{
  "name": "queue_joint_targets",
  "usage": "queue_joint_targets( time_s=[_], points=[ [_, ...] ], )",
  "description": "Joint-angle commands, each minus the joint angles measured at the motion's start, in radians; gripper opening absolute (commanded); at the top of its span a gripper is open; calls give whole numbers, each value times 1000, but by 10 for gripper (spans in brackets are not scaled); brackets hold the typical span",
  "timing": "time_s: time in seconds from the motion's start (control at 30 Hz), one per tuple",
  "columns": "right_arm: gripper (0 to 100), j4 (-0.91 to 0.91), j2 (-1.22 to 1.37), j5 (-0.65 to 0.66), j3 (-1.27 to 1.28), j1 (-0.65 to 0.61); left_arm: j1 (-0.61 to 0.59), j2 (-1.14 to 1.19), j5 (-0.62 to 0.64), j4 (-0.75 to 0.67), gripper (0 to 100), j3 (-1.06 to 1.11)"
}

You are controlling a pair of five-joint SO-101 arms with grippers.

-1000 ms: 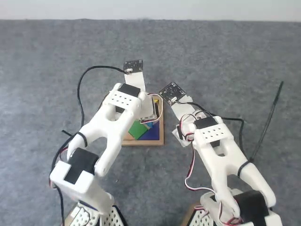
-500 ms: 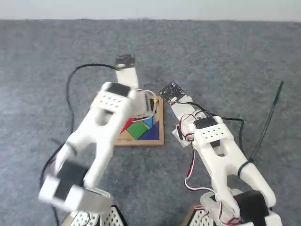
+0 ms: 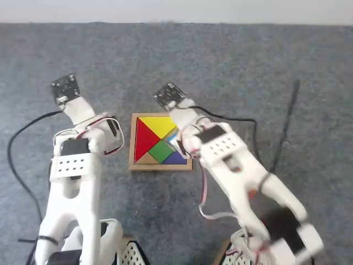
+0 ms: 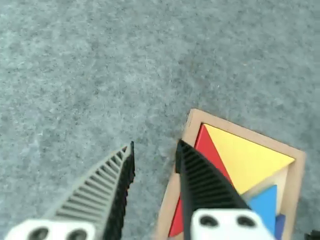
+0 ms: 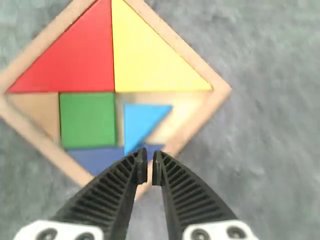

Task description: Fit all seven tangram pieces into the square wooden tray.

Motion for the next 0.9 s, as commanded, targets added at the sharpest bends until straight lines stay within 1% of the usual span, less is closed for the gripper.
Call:
queue_joint_targets(
  time_s=[0.0,0.07,0.17,0.37,0.47,0.6,0.77,0.87],
  points=[
    [29,-16,231,-18,-213,-33,-20,-41,-18,-25,84,-12],
    [29,25,317,-17,-288,-35,-20,-41,-32,-41,62,-8],
    [29,94,406,-15,-377,-36,-17,-48,-95,-92,13,15],
    [29,137,495,-12,-471,-38,-17,-49,-107,-101,12,21],
    [29,194,461,-5,-486,-38,-17,-44,-107,-101,13,21],
    [29,248,378,60,-471,-38,-17,-43,-107,-101,13,22],
    [7,245,252,83,-402,-28,-15,-43,-107,-103,13,30],
    [7,185,222,84,-353,-28,-15,-43,-107,-103,13,31]
  ],
)
